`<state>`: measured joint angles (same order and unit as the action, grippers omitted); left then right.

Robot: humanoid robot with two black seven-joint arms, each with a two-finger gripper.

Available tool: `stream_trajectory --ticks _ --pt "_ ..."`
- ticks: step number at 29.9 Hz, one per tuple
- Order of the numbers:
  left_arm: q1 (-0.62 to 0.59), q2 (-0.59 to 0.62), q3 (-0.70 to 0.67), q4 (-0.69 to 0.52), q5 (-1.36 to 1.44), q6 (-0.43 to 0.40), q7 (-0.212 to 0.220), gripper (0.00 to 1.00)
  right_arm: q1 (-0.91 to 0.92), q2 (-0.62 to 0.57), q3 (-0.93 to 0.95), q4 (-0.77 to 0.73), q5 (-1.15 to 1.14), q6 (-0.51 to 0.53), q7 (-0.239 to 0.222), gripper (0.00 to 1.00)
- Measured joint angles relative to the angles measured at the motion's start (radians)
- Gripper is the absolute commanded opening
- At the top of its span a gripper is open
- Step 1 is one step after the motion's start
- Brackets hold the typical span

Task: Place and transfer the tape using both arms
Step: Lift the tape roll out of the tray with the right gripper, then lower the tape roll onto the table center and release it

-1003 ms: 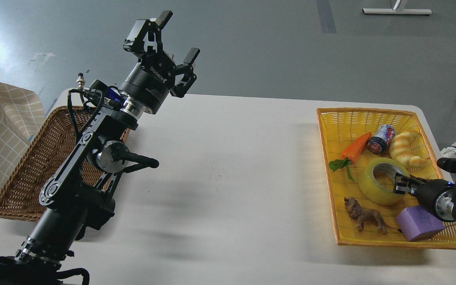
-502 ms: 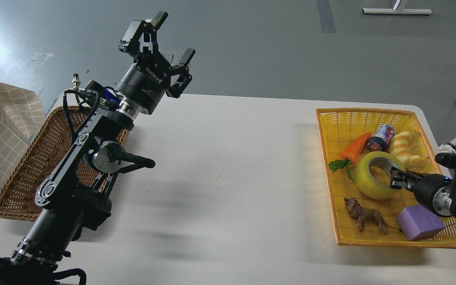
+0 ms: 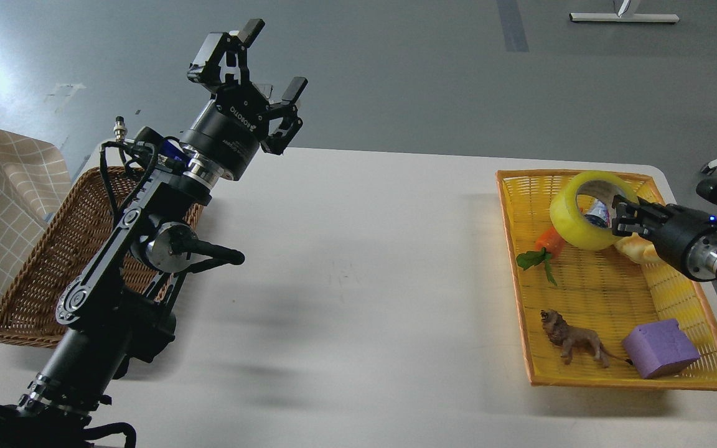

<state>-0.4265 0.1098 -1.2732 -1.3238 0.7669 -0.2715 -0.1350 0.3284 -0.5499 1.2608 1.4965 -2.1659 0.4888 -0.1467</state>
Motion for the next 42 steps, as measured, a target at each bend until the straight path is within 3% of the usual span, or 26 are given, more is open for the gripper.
stream_trajectory --ticks 11,18,21,27,42 --pt "-0.003 -0.005 0.006 0.0 0.001 0.002 0.002 0.98 0.212 0.268 -0.184 -0.05 -0.006 0.0 -0.014 0.0" --pt "0.0 0.018 0.003 0.0 0.002 0.002 0.002 0.98 0.25 0.47 -0.282 -0.157 -0.011 0.0 -0.095 0.0" --pt "0.001 0.027 0.0 0.0 0.002 0.002 0.002 0.98 0.251 0.526 -0.308 -0.217 -0.013 0.0 -0.109 0.0" --pt "0.004 0.027 -0.003 0.0 0.0 0.002 0.002 0.98 0.247 0.549 -0.335 -0.288 -0.016 0.0 -0.116 0.0" --pt "0.004 0.028 -0.003 -0.001 0.0 -0.001 0.0 0.98 0.253 0.55 -0.45 -0.294 -0.016 0.0 -0.119 0.0"
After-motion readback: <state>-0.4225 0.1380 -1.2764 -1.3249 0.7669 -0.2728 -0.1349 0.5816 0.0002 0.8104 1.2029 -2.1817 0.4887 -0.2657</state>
